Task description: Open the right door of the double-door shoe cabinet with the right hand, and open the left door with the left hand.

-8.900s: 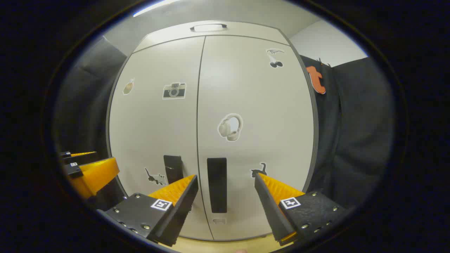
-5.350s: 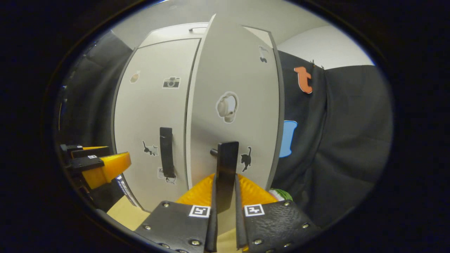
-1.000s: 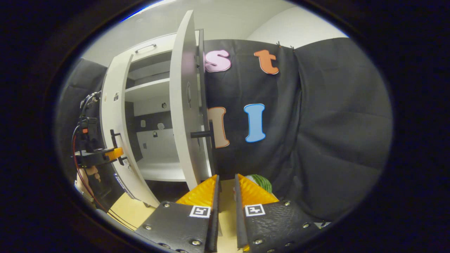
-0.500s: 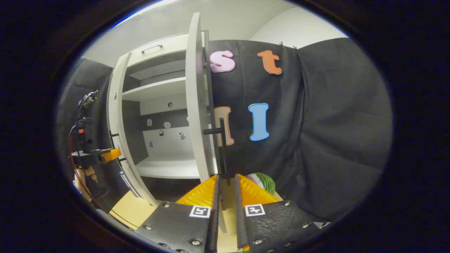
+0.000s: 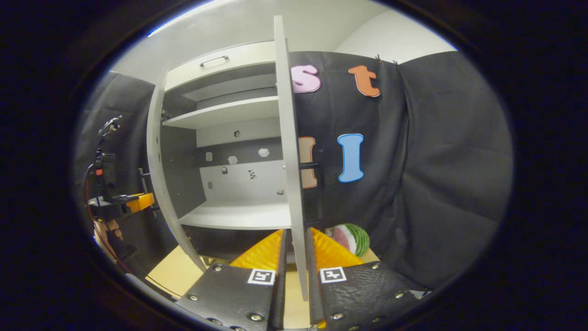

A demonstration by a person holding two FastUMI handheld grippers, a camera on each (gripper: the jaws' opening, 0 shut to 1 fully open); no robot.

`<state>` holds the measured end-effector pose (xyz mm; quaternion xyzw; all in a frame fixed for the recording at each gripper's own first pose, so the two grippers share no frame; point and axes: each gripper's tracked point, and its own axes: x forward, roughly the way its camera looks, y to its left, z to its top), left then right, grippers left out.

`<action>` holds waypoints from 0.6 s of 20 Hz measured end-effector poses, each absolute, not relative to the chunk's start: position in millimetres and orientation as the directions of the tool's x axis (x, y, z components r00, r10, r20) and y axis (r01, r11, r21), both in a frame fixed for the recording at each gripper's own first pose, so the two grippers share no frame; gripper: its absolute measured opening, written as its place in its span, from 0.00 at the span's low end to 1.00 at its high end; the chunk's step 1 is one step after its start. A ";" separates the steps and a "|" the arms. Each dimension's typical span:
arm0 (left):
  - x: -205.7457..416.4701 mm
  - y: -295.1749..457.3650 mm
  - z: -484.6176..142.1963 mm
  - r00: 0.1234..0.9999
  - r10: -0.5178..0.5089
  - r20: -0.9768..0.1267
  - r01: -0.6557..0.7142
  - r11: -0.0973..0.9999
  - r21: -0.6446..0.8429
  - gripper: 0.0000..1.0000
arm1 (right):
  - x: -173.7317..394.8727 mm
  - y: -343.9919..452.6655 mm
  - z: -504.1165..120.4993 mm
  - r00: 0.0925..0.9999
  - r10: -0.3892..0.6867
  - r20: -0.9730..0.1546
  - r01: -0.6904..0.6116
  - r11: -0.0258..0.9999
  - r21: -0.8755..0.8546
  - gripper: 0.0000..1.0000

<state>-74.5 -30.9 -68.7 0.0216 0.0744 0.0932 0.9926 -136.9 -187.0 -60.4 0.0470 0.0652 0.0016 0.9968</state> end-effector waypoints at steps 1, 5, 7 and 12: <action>-78.4 -26.2 -68.0 0.971 0.191 -0.143 -0.186 0.981 0.047 0.14 | -138.1 -183.6 -59.8 0.991 0.017 -0.130 -0.005 0.996 0.093 0.21; -92.1 -9.1 -67.1 0.972 0.189 -0.144 -0.181 0.981 0.064 0.10 | -137.0 -161.0 -59.5 0.990 0.057 -0.127 -0.044 0.994 0.100 0.21; -96.7 -0.2 -66.2 0.972 0.190 -0.141 -0.182 0.981 0.067 0.10 | -138.3 -147.9 -58.7 0.989 0.079 -0.125 -0.067 0.993 0.099 0.21; -109.8 32.1 -64.4 0.961 0.241 -0.135 -0.232 0.970 0.076 0.06 | -139.9 -122.4 -62.9 0.985 0.111 -0.135 -0.102 0.992 0.072 0.21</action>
